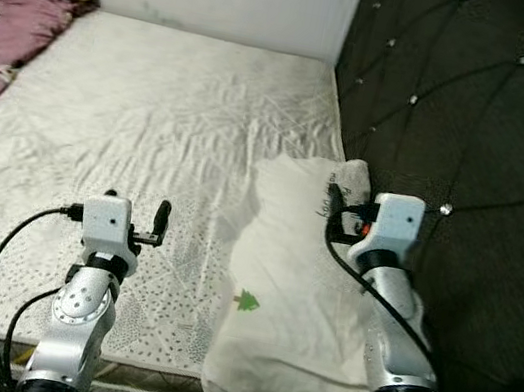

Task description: Clean up the room

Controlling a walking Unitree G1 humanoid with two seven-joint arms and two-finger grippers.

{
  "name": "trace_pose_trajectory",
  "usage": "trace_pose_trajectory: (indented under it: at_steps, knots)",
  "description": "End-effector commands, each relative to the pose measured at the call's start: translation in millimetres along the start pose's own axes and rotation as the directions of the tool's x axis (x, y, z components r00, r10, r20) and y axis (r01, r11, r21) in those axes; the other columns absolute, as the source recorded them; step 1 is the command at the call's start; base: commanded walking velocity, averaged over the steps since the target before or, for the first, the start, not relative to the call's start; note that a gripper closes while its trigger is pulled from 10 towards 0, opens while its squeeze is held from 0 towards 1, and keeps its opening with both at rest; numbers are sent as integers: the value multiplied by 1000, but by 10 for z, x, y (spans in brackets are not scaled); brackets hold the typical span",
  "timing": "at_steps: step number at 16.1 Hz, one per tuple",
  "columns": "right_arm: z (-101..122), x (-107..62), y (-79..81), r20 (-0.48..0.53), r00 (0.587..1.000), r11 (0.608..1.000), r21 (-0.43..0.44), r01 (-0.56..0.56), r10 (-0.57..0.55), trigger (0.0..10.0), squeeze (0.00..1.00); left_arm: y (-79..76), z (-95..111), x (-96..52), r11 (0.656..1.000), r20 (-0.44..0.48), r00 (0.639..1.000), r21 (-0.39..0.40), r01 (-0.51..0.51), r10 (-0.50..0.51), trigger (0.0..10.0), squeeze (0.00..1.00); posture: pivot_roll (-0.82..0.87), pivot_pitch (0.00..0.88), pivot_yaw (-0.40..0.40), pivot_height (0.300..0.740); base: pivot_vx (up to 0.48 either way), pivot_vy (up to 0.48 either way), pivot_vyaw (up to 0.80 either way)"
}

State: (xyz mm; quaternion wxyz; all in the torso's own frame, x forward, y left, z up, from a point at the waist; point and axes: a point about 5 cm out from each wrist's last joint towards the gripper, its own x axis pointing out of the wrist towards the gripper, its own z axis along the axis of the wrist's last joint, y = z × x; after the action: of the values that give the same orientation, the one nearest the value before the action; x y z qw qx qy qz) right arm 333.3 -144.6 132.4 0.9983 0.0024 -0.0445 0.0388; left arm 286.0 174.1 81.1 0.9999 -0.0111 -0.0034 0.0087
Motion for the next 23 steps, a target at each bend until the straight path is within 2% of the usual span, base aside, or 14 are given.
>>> trace_pose_trajectory:
  at_steps: [1,3,4,6,7,9,10,12,13,14,15,17,19,23]
  knots:
    - [7,14,-103,-10,1000,1000,3,26,-26,10000,0,-7,2,2,999,-9,1000,-40,-13,13,10000,0,32,0,-23,740,0,0,0]
    - [-21,11,-102,-35,999,998,59,28,-26,10000,0,33,-30,4,999,-34,999,-40,-34,33,10000,0,26,0,-24,740,0,0,0]
    - [-113,0,-66,-111,994,998,60,10,-3,10000,0,50,-77,11,996,-59,998,-74,-42,38,10000,0,26,0,-24,740,0,0,0]
    - [-221,-27,-35,-184,983,992,118,33,-11,10000,0,28,-60,21,993,-42,999,-115,-15,10,10000,0,21,0,-26,740,0,0,0]
    - [-233,-44,74,-189,981,993,113,-29,50,10000,0,-4,-53,26,992,-36,999,-123,16,-20,10000,0,22,0,-26,740,0,0,0]
    - [-133,-37,149,-104,992,997,-26,-70,67,10000,0,-9,-50,39,986,-25,999,-160,44,-48,10000,0,18,0,-23,740,0,0,0]
    - [-68,-41,184,-72,994,996,61,-73,77,10000,0,35,-56,26,993,-27,999,-114,37,-41,10000,0,17,0,-20,740,0,0,0]
    - [-28,-37,164,-33,998,998,29,-49,50,10000,0,111,-61,17,999,-33,999,-46,-6,5,10000,0,20,0,-18,740,0,0,0]
    - [-58,-45,162,-57,997,999,7,-54,55,10000,0,154,-55,16,999,-31,999,1,-34,34,10000,0,20,0,-18,740,0,0,0]
    - [-94,-65,194,-90,989,992,62,-114,119,10000,0,187,-66,20,998,-49,997,24,-57,58,10000,0,20,0,-18,740,0,0,0]
    - [-114,-84,172,-96,987,986,118,-118,130,10000,0,275,-68,42,997,-68,995,9,-78,78,10000,0,29,0,-23,740,0,0,0]
    - [-133,-72,152,-105,988,990,104,-98,109,10000,0,318,-1,85,996,-31,996,-23,-87,86,10000,0,29,0,-24,740,0,0,0]
    - [-83,-50,120,-69,995,997,19,-71,72,10000,0,300,30,108,994,-4,994,-7,-107,107,10000,0,30,0,-21,740,0,202,0]
    - [-30,-9,118,-53,997,998,18,-61,62,10000,0,221,27,112,996,-8,997,-27,-81,81,10000,0,30,0,-30,740,0,436,0]
